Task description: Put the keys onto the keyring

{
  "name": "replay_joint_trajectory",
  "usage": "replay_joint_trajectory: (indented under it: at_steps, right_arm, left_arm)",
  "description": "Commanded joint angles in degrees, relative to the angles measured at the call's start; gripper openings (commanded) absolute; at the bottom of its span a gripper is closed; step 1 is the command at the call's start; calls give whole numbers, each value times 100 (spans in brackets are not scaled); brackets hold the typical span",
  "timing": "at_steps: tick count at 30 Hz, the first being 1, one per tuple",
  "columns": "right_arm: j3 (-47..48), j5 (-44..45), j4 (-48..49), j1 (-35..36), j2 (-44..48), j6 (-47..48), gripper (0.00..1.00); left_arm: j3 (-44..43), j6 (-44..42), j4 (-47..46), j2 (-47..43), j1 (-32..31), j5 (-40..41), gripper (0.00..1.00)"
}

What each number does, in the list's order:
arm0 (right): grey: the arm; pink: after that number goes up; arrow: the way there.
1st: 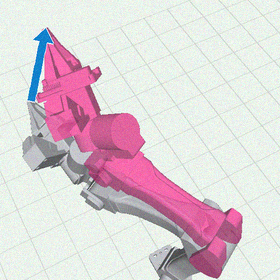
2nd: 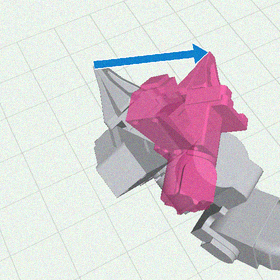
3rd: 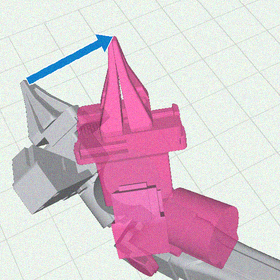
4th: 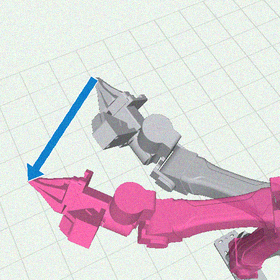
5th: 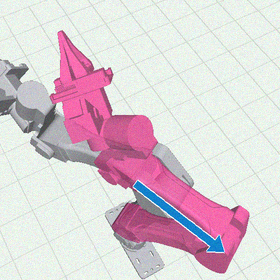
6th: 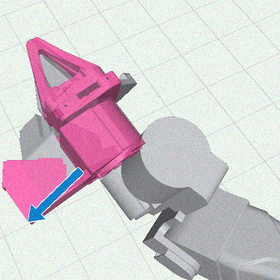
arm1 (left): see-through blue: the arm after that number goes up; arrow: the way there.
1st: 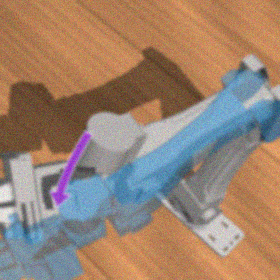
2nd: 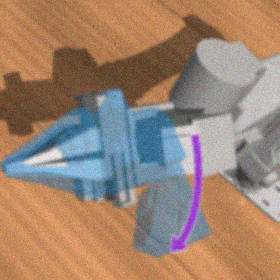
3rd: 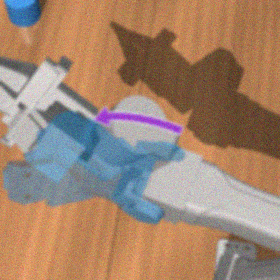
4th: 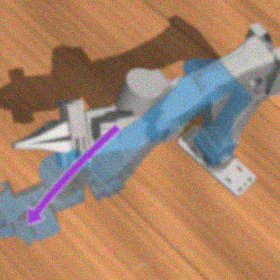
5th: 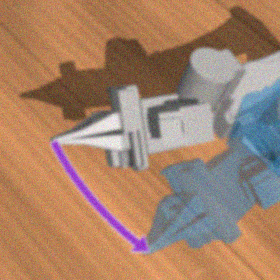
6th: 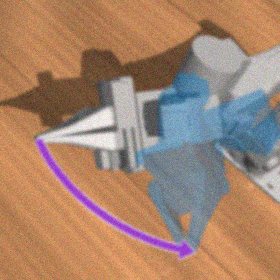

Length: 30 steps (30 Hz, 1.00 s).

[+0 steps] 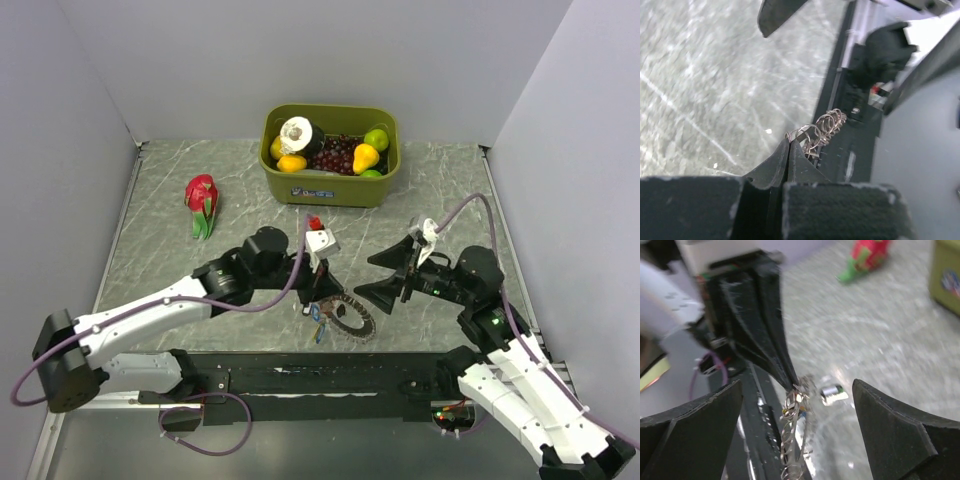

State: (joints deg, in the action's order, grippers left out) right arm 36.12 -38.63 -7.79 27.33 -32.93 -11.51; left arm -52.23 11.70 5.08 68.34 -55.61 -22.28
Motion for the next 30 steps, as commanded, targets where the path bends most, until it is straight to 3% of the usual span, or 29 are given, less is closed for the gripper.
replay_joint_trajectory:
  at_steps: [1, 9, 20, 24, 30]
  right_arm:
    - [554, -1330, 401, -26, -11, 123, 91]
    - [704, -2271, 586, -26, -302, 114, 76]
    - [475, -2245, 752, 53, -847, 184, 66]
    - [501, -2061, 456, 202, -1005, 411, 54]
    - [466, -2122, 419, 237, -1023, 465, 51]
  left_arm:
    - [-428, -458, 71, -549, -28, -751, 1]
    - [-745, -652, 379, -541, -11, -1181, 1]
    - [-947, -599, 345, -365, -2, -1604, 1]
    - [-1000, -564, 327, -356, -11, -1490, 1]
    - [-1017, -555, 283, -321, -11, -1419, 1]
